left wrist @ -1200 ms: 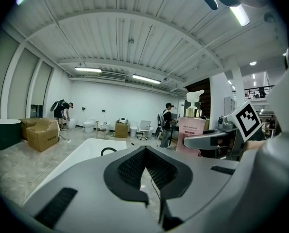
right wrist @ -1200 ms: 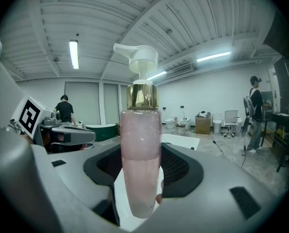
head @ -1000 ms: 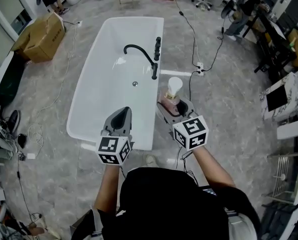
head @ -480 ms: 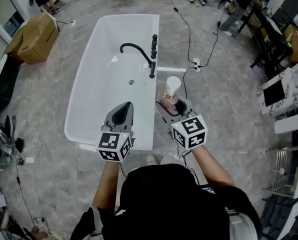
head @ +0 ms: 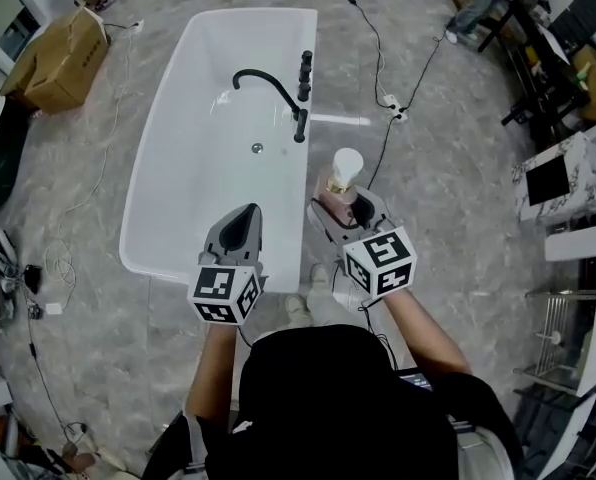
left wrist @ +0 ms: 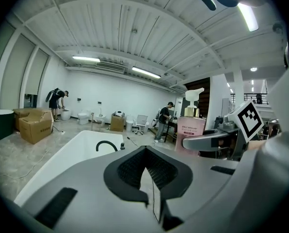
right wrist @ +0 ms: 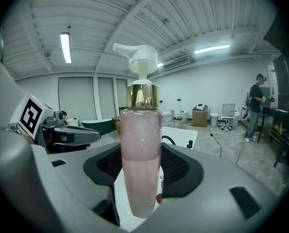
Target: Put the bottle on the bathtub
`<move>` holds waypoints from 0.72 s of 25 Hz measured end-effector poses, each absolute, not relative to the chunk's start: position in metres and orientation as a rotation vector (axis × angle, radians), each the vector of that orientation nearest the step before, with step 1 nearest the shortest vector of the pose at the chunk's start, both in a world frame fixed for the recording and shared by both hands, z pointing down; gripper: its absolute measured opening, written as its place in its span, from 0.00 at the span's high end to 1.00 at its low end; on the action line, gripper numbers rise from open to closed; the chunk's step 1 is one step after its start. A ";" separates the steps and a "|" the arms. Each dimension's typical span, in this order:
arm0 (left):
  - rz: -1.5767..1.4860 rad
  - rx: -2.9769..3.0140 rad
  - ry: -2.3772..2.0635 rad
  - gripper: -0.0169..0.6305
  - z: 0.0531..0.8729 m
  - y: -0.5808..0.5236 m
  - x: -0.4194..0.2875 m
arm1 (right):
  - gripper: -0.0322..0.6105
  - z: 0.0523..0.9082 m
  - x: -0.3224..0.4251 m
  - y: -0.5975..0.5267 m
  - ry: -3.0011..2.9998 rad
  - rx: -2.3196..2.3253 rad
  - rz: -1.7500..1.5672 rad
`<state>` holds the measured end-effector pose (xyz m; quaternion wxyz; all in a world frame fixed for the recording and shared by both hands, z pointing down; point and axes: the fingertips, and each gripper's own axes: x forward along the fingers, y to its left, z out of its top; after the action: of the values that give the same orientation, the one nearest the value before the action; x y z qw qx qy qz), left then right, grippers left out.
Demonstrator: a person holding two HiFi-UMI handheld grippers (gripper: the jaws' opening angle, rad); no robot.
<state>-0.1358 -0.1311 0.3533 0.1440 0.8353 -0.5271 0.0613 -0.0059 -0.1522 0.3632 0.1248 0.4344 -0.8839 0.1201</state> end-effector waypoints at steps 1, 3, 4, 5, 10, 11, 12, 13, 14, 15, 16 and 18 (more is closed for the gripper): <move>0.178 2.396 -1.527 0.96 0.358 -0.135 -0.136 | 0.58 0.367 -0.005 -0.156 -2.574 1.259 0.358; 0.185 2.369 -1.543 0.96 0.367 -0.142 -0.139 | 0.58 0.378 -0.005 -0.165 -2.569 1.243 0.376; 0.190 2.353 -1.552 0.96 0.373 -0.146 -0.141 | 0.58 0.383 -0.006 -0.170 -2.567 1.231 0.384; 0.196 2.334 -1.562 0.96 0.379 -0.149 -0.142 | 0.58 0.389 -0.006 -0.174 -2.564 1.216 0.392; 0.218 2.245 -1.577 0.96 0.413 -0.161 -0.144 | 0.58 0.421 -0.004 -0.192 -2.539 1.148 0.435; 0.221 2.231 -1.578 0.96 0.420 -0.164 -0.146 | 0.58 0.427 -0.005 -0.197 -2.535 1.138 0.441; 0.222 2.218 -1.580 0.96 0.426 -0.166 -0.148 | 0.58 0.433 -0.006 -0.201 -2.531 1.127 0.447; 0.225 2.204 -1.581 0.96 0.433 -0.167 -0.148 | 0.58 0.441 -0.007 -0.202 -2.526 1.115 0.453; 0.229 2.192 -1.581 0.96 0.441 -0.166 -0.148 | 0.58 0.448 -0.007 -0.202 -2.520 1.100 0.461; 0.236 2.181 -1.580 0.96 0.448 -0.165 -0.147 | 0.58 0.456 -0.007 -0.202 -2.513 1.085 0.470; 0.243 2.173 -1.577 0.96 0.454 -0.167 -0.145 | 0.58 0.463 -0.006 -0.204 -2.506 1.071 0.479; 0.258 2.160 -1.565 0.96 0.465 -0.181 -0.142 | 0.58 0.476 -0.005 -0.220 -2.492 1.047 0.496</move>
<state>-0.1419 -0.1810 0.4649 0.2288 0.7845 -0.5687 0.0937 -0.0055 -0.2203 0.4756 0.1955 0.3738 -0.8892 0.1771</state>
